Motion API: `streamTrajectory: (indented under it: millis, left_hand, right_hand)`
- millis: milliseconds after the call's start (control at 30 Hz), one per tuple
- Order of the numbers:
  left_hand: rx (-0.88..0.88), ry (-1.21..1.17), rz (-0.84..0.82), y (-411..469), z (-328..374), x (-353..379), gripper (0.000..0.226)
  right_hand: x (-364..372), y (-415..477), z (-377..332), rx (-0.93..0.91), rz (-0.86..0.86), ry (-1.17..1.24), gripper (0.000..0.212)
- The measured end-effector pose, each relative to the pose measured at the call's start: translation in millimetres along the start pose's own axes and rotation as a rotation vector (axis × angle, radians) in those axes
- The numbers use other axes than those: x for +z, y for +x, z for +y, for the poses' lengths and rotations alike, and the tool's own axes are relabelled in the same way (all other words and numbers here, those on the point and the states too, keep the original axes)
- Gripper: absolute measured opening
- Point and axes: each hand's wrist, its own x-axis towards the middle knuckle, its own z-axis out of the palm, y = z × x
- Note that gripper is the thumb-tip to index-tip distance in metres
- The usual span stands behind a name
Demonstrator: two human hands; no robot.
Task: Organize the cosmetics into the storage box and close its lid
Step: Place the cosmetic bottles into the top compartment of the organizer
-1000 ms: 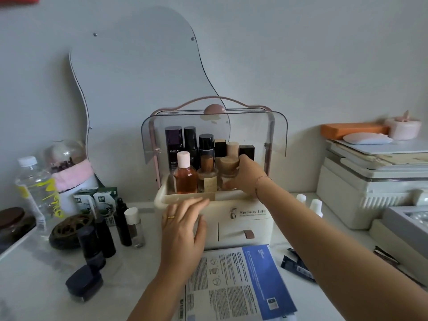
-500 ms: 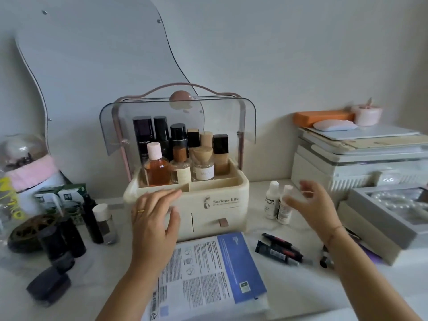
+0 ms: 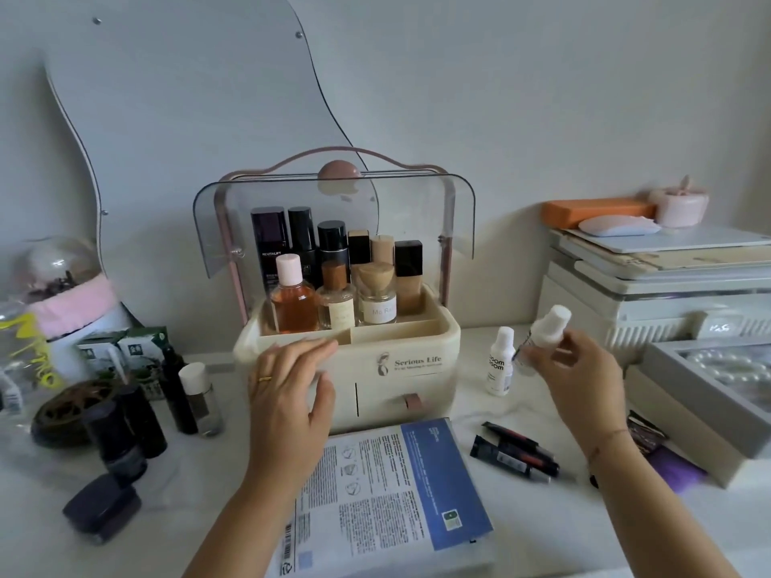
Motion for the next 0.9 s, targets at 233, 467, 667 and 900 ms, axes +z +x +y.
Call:
streamTrajectory:
  millis: [233,467,667,900]
  left_hand:
    - [-0.007,-0.018,-0.012,-1.1,-0.6,-1.8,0.037]
    - [-0.012,-0.02,-0.07,-0.1,-1.4,-6.3,0.04]
    - [-0.01,-0.03,-0.043,-0.3,-2.4,-4.0,0.041]
    - [-0.012,-0.028,-0.044,-0.8,-2.6,-3.6,0.04]
  right_hand:
    - [35.6,-22.3,-97.5,-0.296,-0.202,0.227,0.034]
    - [83.7,16.8,-119.8,-0.298,-0.256,-0.125,0.026]
    - [101.4,42.7,-122.9,-0.169,-0.441,-0.294,0.021]
    - [106.1,48.7,-125.4,-0.12,-0.519,-0.376,0.023]
